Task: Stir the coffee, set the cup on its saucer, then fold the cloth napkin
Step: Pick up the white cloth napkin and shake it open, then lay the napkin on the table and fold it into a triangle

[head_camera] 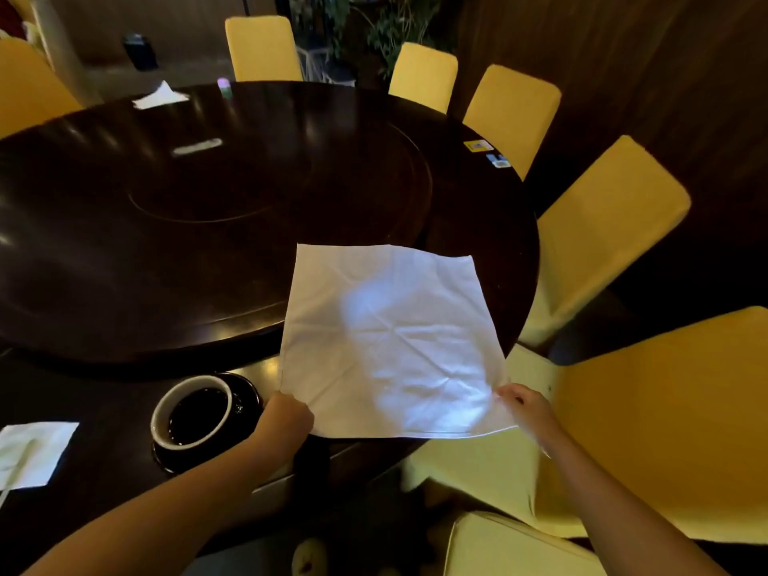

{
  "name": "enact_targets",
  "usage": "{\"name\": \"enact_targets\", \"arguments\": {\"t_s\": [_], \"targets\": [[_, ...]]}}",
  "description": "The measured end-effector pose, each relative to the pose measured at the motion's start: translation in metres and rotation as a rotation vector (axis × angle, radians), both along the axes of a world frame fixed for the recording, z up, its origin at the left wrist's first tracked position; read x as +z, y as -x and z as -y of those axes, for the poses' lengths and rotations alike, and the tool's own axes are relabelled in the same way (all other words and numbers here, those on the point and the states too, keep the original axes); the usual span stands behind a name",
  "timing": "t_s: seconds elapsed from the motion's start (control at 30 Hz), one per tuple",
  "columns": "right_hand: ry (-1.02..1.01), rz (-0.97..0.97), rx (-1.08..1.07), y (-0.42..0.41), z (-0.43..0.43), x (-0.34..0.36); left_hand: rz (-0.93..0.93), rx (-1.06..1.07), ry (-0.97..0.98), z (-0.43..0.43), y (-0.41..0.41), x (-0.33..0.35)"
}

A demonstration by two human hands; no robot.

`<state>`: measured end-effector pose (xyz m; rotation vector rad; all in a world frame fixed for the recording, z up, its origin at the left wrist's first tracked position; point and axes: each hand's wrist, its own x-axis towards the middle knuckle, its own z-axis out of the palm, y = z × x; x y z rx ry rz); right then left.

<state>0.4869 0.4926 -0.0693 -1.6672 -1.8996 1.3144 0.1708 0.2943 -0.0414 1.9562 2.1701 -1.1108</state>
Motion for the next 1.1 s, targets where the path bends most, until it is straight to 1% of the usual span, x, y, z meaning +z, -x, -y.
{"name": "enact_targets", "arguments": {"t_s": [0.1, 0.2, 0.27, 0.3, 0.4, 0.43, 0.47, 0.5, 0.53, 0.57, 0.63, 0.73, 0.83, 0.9, 0.93, 1.03, 1.1], "targets": [[0.023, 0.019, 0.054, -0.009, 0.004, -0.004, -0.009, 0.013, 0.012, 0.007, -0.003, -0.001], [0.049, 0.034, 0.084, -0.016, 0.010, -0.005, -0.029, 0.039, 0.080, 0.008, -0.010, 0.004], [0.044, 0.041, 0.069, -0.019, 0.015, -0.006, 0.041, 0.088, 0.061, 0.004, -0.014, 0.005], [0.033, 0.051, 0.068, -0.020, 0.017, -0.006, 0.097, 0.098, 0.001, 0.001, -0.018, 0.006], [-0.036, 0.100, 0.130, -0.021, 0.022, -0.003, 0.378, 0.011, -0.436, -0.012, -0.024, -0.001], [-0.060, 0.103, 0.143, -0.021, 0.022, -0.002, 0.496, 0.013, -0.475, -0.016, -0.022, -0.008], [-0.076, 0.097, 0.146, -0.021, 0.022, 0.000, 0.596, 0.043, -0.393, -0.018, -0.023, -0.013], [-0.094, 0.100, 0.146, -0.022, 0.022, 0.002, 0.632, 0.066, -0.283, -0.019, -0.023, -0.018], [-0.122, 0.108, 0.148, -0.021, 0.020, 0.005, 0.619, 0.081, -0.196, -0.018, -0.023, -0.026], [-0.155, 0.120, 0.149, -0.021, 0.019, 0.008, 0.606, 0.104, -0.154, -0.015, -0.022, -0.030], [-0.215, 0.112, 0.146, -0.019, 0.013, 0.015, 0.602, 0.141, -0.135, -0.010, -0.018, -0.040], [-0.264, 0.074, 0.179, -0.009, 0.005, 0.032, 0.591, 0.133, -0.077, -0.008, -0.016, -0.035], [-0.323, 0.081, 0.277, 0.013, -0.008, 0.056, 0.670, 0.193, -0.073, -0.020, -0.020, -0.017], [-0.380, 0.101, 0.379, 0.033, -0.019, 0.074, 0.782, 0.266, -0.130, -0.033, -0.026, -0.005], [-0.409, 0.105, 0.429, 0.044, -0.025, 0.083, 0.862, 0.315, -0.190, -0.039, -0.030, 0.001], [-0.480, 0.085, 0.539, 0.085, -0.039, 0.105, 1.168, 0.573, -0.398, -0.059, -0.040, 0.018], [-0.515, 0.067, 0.567, 0.114, -0.046, 0.114, 1.359, 0.693, -0.507, -0.074, -0.046, 0.031]]}}
